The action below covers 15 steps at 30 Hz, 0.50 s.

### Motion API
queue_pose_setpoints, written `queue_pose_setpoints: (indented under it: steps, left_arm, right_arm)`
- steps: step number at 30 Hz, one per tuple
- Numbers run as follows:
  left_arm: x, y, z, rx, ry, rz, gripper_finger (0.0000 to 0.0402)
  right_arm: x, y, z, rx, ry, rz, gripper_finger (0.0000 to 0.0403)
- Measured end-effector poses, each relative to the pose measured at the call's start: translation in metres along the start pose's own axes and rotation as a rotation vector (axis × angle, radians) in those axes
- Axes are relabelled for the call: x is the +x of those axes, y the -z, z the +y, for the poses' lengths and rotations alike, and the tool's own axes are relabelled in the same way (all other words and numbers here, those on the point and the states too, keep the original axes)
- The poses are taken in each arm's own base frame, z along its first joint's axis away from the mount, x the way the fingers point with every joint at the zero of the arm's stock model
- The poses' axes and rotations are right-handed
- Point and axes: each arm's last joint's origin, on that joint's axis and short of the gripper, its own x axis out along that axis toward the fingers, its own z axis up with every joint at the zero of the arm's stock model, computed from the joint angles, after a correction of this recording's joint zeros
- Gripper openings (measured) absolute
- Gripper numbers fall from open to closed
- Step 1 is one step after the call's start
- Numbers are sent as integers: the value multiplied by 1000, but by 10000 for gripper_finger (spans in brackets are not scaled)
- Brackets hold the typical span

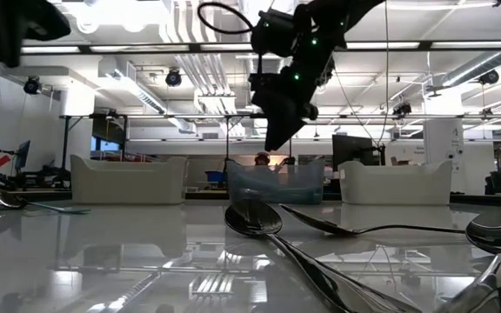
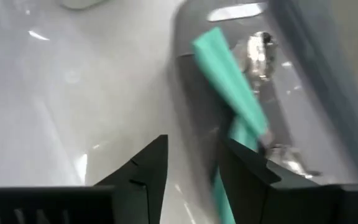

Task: Sort silverware by color (type)
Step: Put the blue spoon into the gray bin

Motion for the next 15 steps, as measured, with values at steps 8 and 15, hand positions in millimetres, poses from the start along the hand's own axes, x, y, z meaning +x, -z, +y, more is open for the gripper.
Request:
queue_pose_setpoints:
  steps: [8,15]
  left_arm:
    - [26,7,-25,55,322,-10,38]
    - [43,16,-41,50,493,-100,38]
  right_arm:
    - [-15,12,52,-75,-72,20,132]
    - [-28,22,87,-159,-123,7,132]
